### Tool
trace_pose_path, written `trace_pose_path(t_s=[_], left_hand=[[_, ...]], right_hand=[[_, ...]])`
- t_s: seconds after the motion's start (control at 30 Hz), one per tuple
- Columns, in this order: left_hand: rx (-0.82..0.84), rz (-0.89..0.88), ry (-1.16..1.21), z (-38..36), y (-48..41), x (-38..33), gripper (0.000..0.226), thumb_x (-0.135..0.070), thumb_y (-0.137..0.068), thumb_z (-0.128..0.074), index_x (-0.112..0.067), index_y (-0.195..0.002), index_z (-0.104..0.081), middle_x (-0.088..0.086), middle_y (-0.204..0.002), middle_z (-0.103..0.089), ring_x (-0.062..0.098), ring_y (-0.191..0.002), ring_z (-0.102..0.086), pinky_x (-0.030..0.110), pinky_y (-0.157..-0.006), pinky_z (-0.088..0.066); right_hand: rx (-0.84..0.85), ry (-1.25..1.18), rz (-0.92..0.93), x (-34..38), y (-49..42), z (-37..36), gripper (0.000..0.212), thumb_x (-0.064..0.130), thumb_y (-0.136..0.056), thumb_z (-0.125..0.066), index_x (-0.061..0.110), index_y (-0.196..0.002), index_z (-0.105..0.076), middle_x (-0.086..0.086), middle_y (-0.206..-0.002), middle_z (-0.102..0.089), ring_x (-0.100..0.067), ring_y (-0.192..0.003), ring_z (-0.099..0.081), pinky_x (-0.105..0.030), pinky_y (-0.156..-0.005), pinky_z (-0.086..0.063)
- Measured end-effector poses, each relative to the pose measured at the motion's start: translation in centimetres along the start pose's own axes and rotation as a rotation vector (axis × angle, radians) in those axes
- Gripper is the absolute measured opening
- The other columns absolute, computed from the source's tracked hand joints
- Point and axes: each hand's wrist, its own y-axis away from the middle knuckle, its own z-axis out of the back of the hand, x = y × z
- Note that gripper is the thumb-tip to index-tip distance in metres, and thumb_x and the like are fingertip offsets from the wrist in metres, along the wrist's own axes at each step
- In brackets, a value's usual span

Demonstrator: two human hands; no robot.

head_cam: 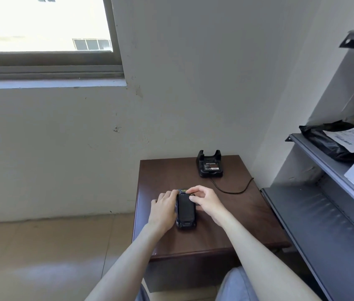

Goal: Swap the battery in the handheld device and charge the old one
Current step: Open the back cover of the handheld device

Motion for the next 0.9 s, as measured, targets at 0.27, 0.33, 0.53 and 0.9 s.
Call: trace_pose_path(t_s=[0.27, 0.33, 0.53, 0.9], left_hand=[[-0.081, -0.192, 0.096, 1.8, 1.9, 0.1, 0.082, -0.043, -0.079, -0.056, -0.033, -0.154, -0.026, -0.014, -0.161, -0.026, 0.010, -0.145, -0.029, 0.040, -0.113, -0.032], [-0.099, -0.253, 0.059, 2.1, 2.0, 0.0, 0.095, -0.054, -0.076, -0.063, -0.032, -0.158, -0.019, -0.013, -0.164, -0.020, 0.009, -0.147, -0.025, 0.038, -0.116, -0.028], [-0.104, -0.352, -0.071, 2.4, 1.7, 0.1, 0.107, -0.052, -0.067, -0.077, -0.028, -0.157, -0.024, -0.009, -0.157, -0.033, 0.013, -0.145, -0.031, 0.041, -0.119, -0.030], [-0.045, -0.253, -0.032, 2.8, 1.4, 2.6, 0.104, -0.054, -0.069, -0.080, -0.020, -0.155, -0.032, -0.005, -0.156, -0.039, 0.017, -0.145, -0.034, 0.033, -0.114, -0.031]], right_hand=[[-0.081, -0.267, -0.004, 0.5, 1.5, 0.0, 0.017, 0.003, -0.095, -0.064, 0.010, -0.110, -0.068, -0.013, -0.112, -0.074, -0.019, -0.099, -0.072, -0.034, -0.081, -0.061], [-0.080, -0.268, -0.008, 1.0, 1.7, -0.2, 0.016, 0.004, -0.095, -0.065, 0.011, -0.109, -0.068, -0.009, -0.111, -0.075, -0.019, -0.101, -0.072, -0.036, -0.084, -0.061], [-0.061, -0.265, -0.008, 2.2, 2.3, -1.0, 0.015, 0.008, -0.096, -0.065, 0.010, -0.112, -0.067, -0.004, -0.108, -0.077, -0.018, -0.102, -0.073, -0.039, -0.086, -0.060], [-0.073, -0.160, -0.043, 1.6, 2.1, -1.1, 0.017, 0.010, -0.096, -0.062, 0.013, -0.110, -0.069, -0.006, -0.110, -0.075, -0.020, -0.102, -0.072, -0.031, -0.080, -0.058]])
